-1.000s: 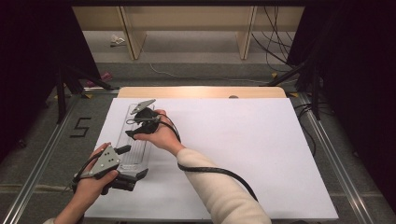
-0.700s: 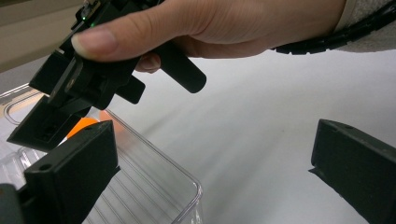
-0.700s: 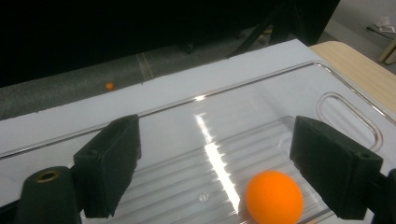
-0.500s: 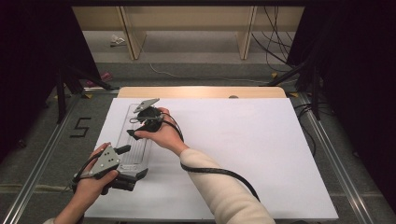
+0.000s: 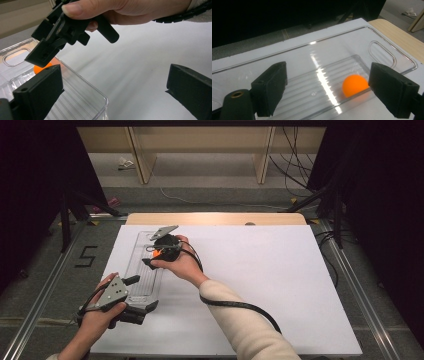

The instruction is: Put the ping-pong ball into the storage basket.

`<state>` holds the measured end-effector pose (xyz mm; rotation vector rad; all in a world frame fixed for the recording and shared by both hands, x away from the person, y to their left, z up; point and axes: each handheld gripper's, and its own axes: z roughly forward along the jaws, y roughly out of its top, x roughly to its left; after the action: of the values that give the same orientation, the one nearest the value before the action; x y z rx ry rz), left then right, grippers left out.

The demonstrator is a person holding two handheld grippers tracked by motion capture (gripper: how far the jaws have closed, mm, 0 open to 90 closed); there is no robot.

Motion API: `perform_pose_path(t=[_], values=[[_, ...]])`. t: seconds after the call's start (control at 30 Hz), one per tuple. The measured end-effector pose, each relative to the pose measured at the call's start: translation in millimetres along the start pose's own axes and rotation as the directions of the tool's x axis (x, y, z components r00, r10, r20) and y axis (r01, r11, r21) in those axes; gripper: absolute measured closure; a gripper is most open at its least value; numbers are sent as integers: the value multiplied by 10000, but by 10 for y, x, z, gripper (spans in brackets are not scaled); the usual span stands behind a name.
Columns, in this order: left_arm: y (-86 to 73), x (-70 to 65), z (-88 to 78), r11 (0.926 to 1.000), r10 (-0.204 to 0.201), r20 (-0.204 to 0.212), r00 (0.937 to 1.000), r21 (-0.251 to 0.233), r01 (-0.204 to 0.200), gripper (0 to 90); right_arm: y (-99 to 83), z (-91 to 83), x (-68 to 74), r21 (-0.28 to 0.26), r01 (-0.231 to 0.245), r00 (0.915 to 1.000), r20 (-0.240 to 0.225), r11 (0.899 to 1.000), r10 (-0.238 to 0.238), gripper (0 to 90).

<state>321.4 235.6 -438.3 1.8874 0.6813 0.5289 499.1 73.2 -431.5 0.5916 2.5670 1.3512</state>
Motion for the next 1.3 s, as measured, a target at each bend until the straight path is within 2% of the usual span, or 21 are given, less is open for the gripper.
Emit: perform_pose_path(t=[0.9,1.3], values=[[-3,5,-1,10000,9,-37,10000,20,-9,0,-200,-392,-107,-158,-132,9995,291,9998,137,165],[-3,3,0,10000,31,-68,10000,33,-31,0,-321,-619,-165,-234,-242,9986,467,9994,253,165]])
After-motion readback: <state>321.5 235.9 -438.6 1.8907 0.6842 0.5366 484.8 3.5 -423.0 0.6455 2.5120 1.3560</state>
